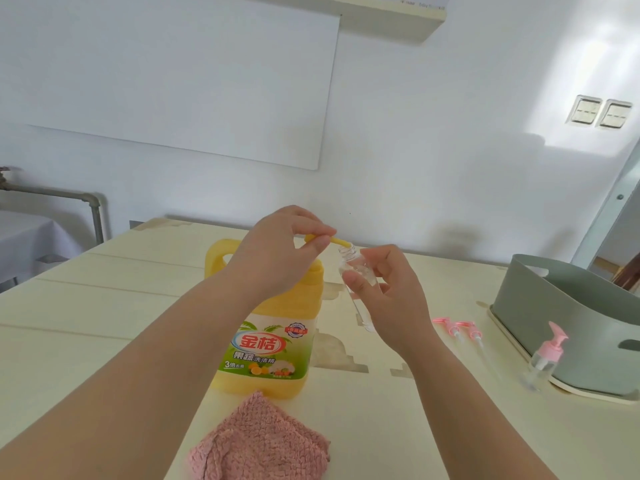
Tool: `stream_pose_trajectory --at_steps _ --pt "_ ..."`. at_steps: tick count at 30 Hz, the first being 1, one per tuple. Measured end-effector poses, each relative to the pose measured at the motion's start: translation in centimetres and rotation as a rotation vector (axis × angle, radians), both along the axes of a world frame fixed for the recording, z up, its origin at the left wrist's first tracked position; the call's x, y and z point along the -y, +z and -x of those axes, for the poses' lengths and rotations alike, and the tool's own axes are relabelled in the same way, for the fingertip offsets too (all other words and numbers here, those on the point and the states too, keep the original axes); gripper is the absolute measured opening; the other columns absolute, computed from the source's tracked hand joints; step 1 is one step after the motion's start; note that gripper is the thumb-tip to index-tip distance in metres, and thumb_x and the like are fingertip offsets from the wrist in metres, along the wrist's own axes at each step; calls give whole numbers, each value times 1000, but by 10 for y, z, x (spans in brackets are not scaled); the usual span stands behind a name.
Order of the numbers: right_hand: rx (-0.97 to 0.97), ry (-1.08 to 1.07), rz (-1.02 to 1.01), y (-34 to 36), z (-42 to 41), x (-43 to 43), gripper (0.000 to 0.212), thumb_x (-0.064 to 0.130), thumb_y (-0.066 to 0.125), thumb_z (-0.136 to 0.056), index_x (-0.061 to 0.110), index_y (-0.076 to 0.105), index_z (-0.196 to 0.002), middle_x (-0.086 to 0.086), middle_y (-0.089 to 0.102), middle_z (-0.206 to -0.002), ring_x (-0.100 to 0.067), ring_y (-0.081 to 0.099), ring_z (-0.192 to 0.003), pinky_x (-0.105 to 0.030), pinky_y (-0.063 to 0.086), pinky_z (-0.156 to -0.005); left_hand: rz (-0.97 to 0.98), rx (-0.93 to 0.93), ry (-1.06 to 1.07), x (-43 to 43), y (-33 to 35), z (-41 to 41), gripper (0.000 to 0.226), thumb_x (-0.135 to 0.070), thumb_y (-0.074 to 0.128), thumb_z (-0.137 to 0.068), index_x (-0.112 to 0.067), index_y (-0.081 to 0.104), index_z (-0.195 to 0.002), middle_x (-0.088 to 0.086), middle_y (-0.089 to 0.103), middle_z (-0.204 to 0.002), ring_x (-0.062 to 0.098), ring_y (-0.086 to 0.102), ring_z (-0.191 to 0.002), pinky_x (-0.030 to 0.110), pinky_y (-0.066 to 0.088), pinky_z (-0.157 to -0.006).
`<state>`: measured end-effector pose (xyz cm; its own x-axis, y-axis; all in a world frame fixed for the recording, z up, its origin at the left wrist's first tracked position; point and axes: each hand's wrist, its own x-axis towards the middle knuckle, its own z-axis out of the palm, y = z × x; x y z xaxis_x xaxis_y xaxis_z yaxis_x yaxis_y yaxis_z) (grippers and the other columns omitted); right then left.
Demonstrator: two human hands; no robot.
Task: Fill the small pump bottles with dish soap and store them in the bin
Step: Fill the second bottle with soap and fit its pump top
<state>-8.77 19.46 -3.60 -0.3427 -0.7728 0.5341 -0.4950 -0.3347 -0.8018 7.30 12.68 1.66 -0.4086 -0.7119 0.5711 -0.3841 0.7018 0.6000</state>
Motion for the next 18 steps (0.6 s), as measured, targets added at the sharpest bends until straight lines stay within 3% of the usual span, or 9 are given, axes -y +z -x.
stream_pose_trajectory --at_steps 9,13,16,18 --pt "-25 1 7 -4 0 1 22 32 74 -82 37 54 -92 10 69 -100 -16 65 -97 -44 55 -83 101 -17 53 -4 -11 1 16 -29 57 -91 -35 70 -96 -23 58 -93 -2 51 -92 5 35 -72" --pt "-21 10 -6 -8 2 1 22 29 74 -83 34 55 -94 11 69 -99 -17 65 -96 -40 54 -82 139 8 84 -4 -13 5 15 -29 58 -90 -34 71 -94 -22 57 -88 2 52 -89 24 41 -89" --pt "-34 7 -21 -10 2 1 23 31 74 -83 34 55 -96 12 68 -100 -16 64 -96 -36 53 -82 127 64 114 -5 -14 4 18 -32 54 -92 -36 70 -99 -23 56 -91 0 51 -88 31 23 -112" --pt "-39 6 -25 -10 2 0 23 31 73 -83 34 54 -96 13 68 -99 -15 65 -95 -35 53 -81 132 91 129 -6 -14 2 20 -34 52 -93 -37 69 -103 -22 56 -95 0 50 -90 31 16 -115"
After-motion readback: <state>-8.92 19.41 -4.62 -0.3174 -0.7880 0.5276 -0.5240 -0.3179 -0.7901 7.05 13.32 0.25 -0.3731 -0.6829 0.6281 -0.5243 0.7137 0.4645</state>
